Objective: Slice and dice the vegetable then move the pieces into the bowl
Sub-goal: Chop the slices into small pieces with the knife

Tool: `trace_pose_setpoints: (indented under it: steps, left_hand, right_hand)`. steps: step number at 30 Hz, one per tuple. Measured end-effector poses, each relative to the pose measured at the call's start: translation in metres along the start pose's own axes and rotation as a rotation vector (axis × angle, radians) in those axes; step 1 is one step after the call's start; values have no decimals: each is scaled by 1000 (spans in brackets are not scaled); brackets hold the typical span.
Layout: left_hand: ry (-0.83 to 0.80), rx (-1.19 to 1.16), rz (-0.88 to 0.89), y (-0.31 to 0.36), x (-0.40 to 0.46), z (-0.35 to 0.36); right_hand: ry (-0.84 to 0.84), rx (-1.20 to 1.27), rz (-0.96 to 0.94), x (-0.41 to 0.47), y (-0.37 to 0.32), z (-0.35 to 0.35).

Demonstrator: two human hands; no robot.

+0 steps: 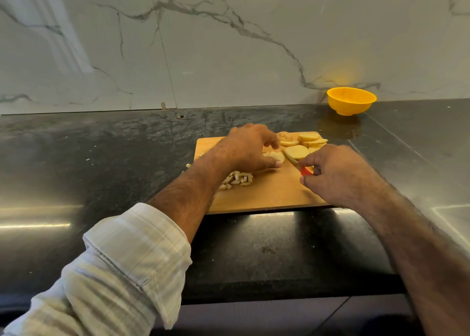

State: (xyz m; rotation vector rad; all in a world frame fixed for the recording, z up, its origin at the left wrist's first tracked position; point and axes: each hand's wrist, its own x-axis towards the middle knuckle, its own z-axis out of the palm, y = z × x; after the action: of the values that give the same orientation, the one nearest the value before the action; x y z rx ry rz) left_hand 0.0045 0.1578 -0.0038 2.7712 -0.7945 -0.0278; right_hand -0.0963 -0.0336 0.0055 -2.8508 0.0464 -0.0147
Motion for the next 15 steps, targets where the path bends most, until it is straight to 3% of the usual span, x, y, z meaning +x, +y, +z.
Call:
trace_pose_setpoints:
  steps: [4,15]
  left_hand:
    - [25,221,-82,-2,0,-5]
    - [31,63,-140,2,-1,-4]
  right_hand:
    - [-10,21,-17,-4,3,1]
    - [-47,85,-5,-11,4,-7]
